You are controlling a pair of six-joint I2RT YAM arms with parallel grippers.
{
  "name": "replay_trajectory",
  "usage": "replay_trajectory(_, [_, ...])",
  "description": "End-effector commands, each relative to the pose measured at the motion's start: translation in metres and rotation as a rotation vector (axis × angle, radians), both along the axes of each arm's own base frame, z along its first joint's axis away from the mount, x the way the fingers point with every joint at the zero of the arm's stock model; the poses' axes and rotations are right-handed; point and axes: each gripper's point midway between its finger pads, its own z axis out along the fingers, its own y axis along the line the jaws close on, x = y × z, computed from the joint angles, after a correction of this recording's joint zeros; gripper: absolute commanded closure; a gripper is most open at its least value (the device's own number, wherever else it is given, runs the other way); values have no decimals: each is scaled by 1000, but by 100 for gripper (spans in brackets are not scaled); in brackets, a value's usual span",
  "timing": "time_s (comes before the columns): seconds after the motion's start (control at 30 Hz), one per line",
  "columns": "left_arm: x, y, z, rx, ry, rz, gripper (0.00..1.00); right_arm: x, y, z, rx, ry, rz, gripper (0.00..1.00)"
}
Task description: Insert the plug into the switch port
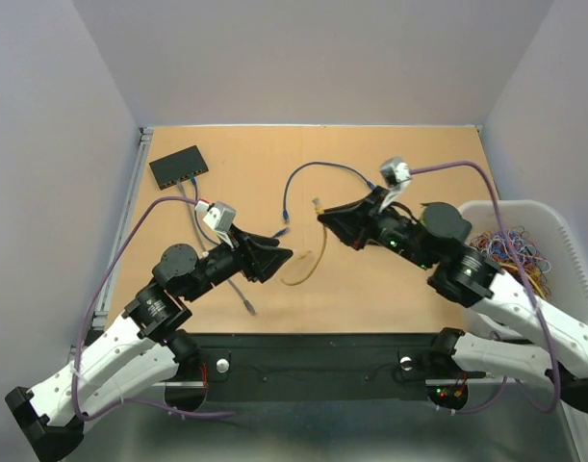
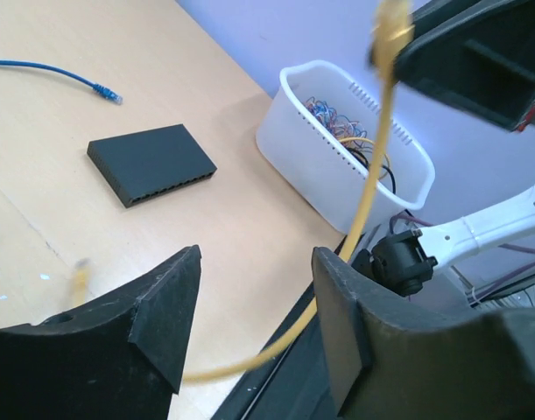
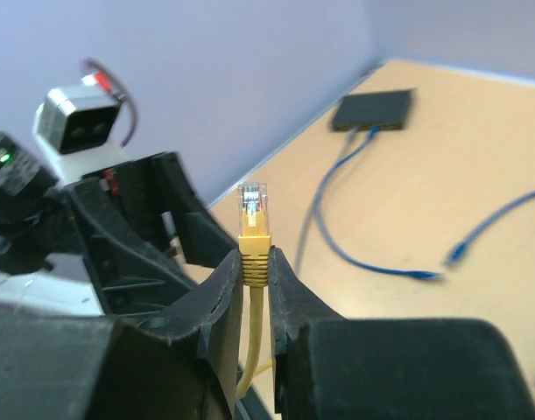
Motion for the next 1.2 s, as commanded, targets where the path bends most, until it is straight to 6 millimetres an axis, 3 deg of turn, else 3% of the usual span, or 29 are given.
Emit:
replay_trajectory(0.0, [-3, 6, 37, -73, -80, 11, 34, 25, -74, 10, -94, -53, -346, 100])
replay_trajectory(0.17, [0, 5, 33, -65, -67, 20, 34, 46, -160, 25, -177, -84, -759, 100])
replay_trajectory(0.27, [4, 3, 29, -62, -53, 32, 34, 56, -194, 19, -269, -88, -964, 100])
replay_trajectory(0.43, [19, 1, 16, -46, -5, 87, 35, 73, -199, -10, -359, -39, -1103, 99])
replay_trajectory(0.63, [39, -4, -10, 7, 75, 156, 37, 133, -218, -86, -467, 136, -1148, 99])
replay_trajectory(0.7, [43, -7, -21, 30, 100, 165, 39, 156, -236, -126, -477, 261, -1144, 100])
replay_trajectory(0.8, [48, -11, -31, 50, 125, 166, 40, 173, -257, -171, -512, 381, -1181, 100])
replay_trajectory(1.03, [60, -18, -53, 77, 159, 195, 40, 188, -281, -250, -601, 564, -1193, 100])
replay_trajectory(1.17, [72, -29, -72, 110, 192, 199, 41, 185, -285, -282, -633, 635, -1191, 100])
